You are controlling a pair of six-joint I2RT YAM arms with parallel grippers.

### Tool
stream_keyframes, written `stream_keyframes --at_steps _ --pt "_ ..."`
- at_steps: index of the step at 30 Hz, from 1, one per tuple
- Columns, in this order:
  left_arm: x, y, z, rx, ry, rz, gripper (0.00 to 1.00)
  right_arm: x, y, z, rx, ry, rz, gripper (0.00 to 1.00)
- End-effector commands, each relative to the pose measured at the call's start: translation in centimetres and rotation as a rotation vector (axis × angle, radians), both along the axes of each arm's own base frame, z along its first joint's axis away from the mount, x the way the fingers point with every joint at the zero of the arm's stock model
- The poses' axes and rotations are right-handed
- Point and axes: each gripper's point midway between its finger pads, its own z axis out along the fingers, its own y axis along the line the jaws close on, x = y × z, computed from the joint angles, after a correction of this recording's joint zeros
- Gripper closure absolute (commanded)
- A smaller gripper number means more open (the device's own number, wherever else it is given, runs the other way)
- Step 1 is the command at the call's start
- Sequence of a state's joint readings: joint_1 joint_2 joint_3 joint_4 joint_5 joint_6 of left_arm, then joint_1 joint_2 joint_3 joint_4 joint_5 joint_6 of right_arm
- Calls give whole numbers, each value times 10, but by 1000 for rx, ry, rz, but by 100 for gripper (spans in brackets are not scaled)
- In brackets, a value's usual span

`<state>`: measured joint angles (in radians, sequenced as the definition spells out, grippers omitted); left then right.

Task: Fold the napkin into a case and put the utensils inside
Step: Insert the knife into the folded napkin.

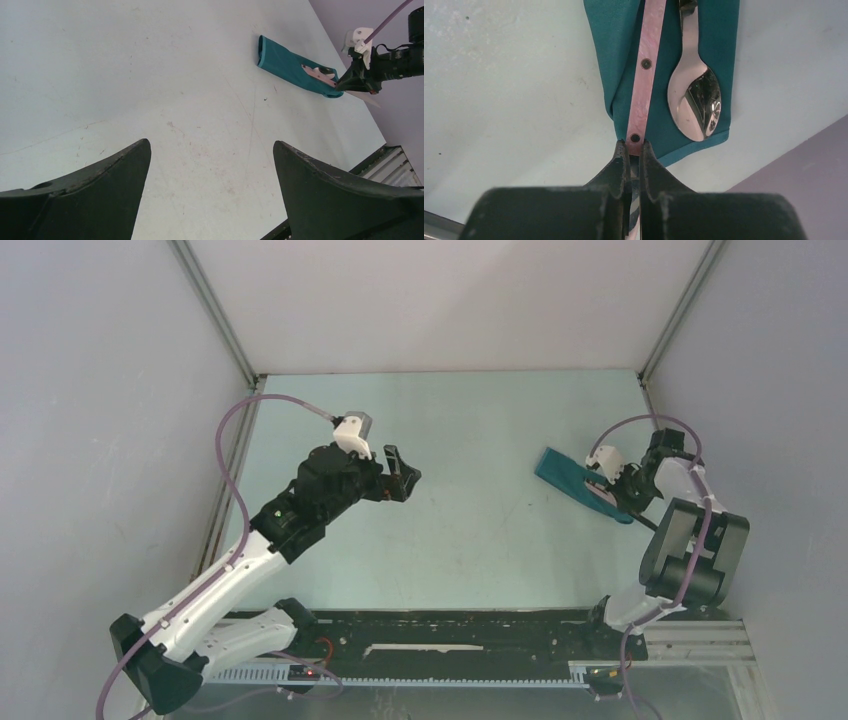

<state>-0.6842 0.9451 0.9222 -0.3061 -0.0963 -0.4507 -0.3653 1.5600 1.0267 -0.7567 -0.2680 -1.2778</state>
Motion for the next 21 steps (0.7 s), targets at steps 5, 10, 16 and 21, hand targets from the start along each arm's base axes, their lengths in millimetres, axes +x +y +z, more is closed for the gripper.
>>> stream_keyframes --at_steps 5,10,16,21 --pt "4 -1 4 4 -22 -6 0 23 4 10 14 -70 51 100" --pt "4 -1 1 9 -15 -6 0 27 2 5 5 -72 57 100" --pt "6 -1 -2 12 -5 -4 0 35 1 5 15 -75 71 100" --pt "8 -2 -3 6 2 -2 0 42 6 2 23 -69 103 100"
